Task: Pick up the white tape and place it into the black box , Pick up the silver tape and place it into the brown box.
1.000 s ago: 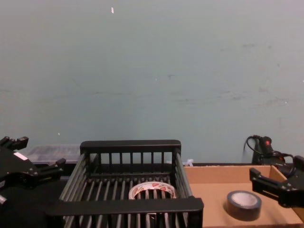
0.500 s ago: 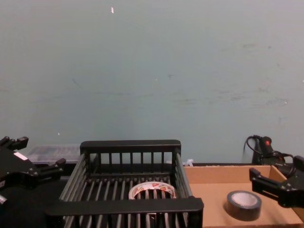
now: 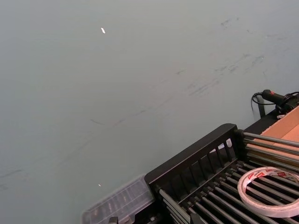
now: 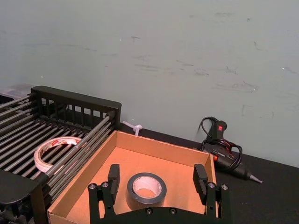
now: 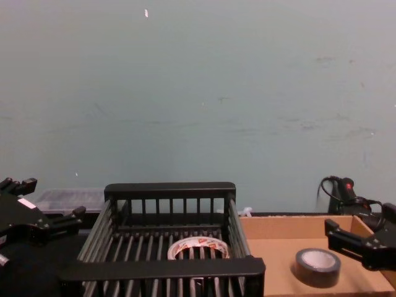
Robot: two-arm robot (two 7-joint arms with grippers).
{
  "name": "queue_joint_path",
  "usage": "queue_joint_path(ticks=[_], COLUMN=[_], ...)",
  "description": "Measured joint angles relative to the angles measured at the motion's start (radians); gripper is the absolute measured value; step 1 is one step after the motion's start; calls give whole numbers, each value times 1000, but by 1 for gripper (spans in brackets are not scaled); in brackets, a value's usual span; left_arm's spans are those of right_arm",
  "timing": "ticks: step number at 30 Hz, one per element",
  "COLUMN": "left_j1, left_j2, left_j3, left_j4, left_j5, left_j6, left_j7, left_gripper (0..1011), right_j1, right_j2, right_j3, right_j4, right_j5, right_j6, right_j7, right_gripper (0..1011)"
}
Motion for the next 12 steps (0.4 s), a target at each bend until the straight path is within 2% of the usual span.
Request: queue_joint_path(ticks=[12], left_j1=[0], left_j2=[0], left_j3=[0], left_j4=[0], left_j5=[0], left_j6=[0], left_j7=[0], left_gripper=[1001], right_j1=[0], right_j2=[0], right_j3=[0], right_j4=[0], right_j5=[0], right_j6=[0], right_j7=[0], right_gripper=[1000])
